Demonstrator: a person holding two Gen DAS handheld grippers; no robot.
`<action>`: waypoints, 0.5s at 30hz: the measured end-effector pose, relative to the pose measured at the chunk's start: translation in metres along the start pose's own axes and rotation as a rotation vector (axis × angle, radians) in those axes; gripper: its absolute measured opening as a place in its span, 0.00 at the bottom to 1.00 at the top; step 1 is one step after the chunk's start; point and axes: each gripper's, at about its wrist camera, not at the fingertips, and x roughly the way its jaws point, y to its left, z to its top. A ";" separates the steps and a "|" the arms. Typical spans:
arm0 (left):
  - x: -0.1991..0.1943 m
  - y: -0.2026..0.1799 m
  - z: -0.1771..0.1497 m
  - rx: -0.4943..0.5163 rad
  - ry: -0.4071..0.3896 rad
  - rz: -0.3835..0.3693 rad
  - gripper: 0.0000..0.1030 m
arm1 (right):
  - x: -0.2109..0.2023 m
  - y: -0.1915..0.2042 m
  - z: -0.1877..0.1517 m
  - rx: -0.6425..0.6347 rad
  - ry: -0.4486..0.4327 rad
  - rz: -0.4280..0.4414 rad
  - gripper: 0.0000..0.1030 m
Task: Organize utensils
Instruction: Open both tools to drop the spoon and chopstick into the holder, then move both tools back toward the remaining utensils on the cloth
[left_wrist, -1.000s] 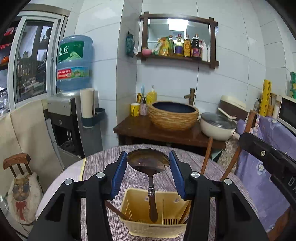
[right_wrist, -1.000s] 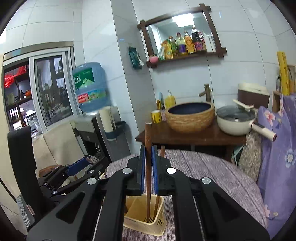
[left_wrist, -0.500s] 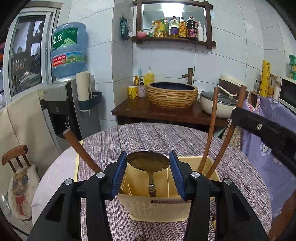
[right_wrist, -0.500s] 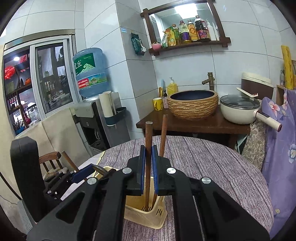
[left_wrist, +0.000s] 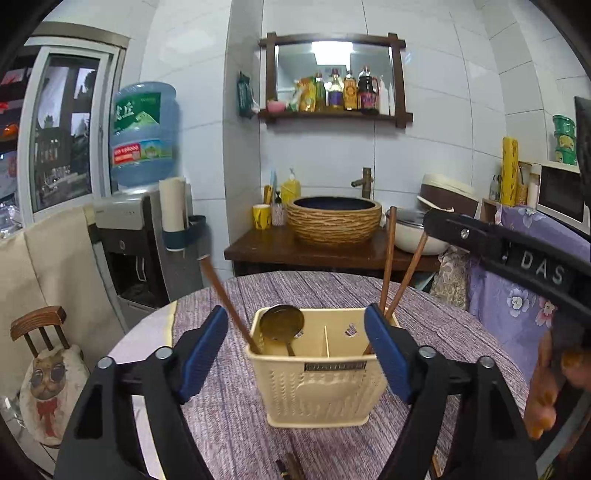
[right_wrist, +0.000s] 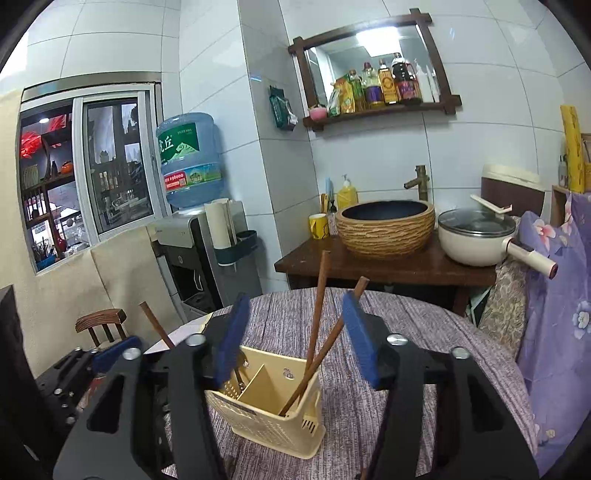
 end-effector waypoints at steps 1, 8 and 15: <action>-0.006 0.002 -0.002 -0.005 -0.009 0.000 0.84 | -0.005 -0.001 -0.001 0.000 0.000 -0.002 0.71; -0.043 0.007 -0.035 -0.017 0.002 -0.029 0.95 | -0.043 -0.011 -0.048 0.001 0.109 -0.041 0.91; -0.047 0.008 -0.077 -0.003 0.132 -0.015 0.95 | -0.051 -0.026 -0.112 0.013 0.280 -0.111 0.92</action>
